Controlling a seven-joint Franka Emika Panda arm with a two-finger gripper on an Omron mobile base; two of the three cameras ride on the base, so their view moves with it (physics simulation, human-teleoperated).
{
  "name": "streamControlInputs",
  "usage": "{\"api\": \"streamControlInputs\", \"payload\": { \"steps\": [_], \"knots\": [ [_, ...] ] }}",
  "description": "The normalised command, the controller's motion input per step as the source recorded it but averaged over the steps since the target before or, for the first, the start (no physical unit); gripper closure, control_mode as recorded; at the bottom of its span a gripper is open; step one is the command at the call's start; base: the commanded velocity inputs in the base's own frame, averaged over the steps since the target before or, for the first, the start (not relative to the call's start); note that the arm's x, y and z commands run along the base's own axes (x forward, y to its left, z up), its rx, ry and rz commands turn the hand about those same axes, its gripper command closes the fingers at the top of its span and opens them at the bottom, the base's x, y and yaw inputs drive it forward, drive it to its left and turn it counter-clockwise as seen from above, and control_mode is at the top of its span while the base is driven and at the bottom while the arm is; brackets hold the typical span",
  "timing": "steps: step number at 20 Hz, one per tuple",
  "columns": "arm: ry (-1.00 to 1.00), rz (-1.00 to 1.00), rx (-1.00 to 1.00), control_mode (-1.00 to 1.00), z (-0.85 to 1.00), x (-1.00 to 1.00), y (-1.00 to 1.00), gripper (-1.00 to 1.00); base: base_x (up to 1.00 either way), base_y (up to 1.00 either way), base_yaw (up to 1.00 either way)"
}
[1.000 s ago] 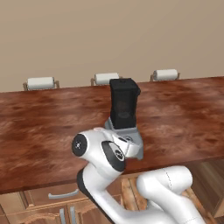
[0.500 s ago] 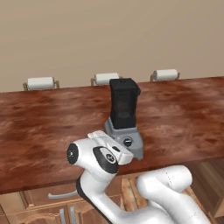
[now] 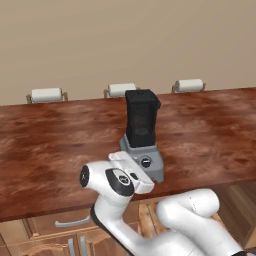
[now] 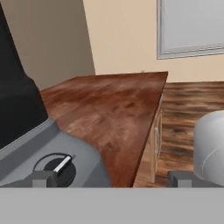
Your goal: Open the blender lid, put the peach in the blender, close the lid, and start the blender.
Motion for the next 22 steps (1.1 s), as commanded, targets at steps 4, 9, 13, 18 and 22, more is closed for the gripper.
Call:
{"api": "streamControlInputs", "payload": {
  "steps": [4, 9, 13, 18, 22],
  "knots": [
    [0.0, -0.13, 0.0, -1.0, -0.11, 0.2, -0.07, -1.0, 0.0, 0.0, 0.0],
    [-0.03, -0.04, 0.0, -1.0, -0.07, 0.24, 0.0, -1.0, 0.0, 0.0, 0.0],
    [-0.02, -0.03, 0.0, -1.0, -0.11, 0.15, 0.0, -1.0, 0.0, 0.0, 0.0],
    [0.0, -0.03, 0.0, -1.0, -0.2, 0.15, 0.0, -1.0, 0.0, 0.0, 0.0],
    [0.0, -0.03, 0.0, -1.0, -0.21, 0.15, 0.0, -1.0, 0.0, 0.0, 0.0]
  ]
}}
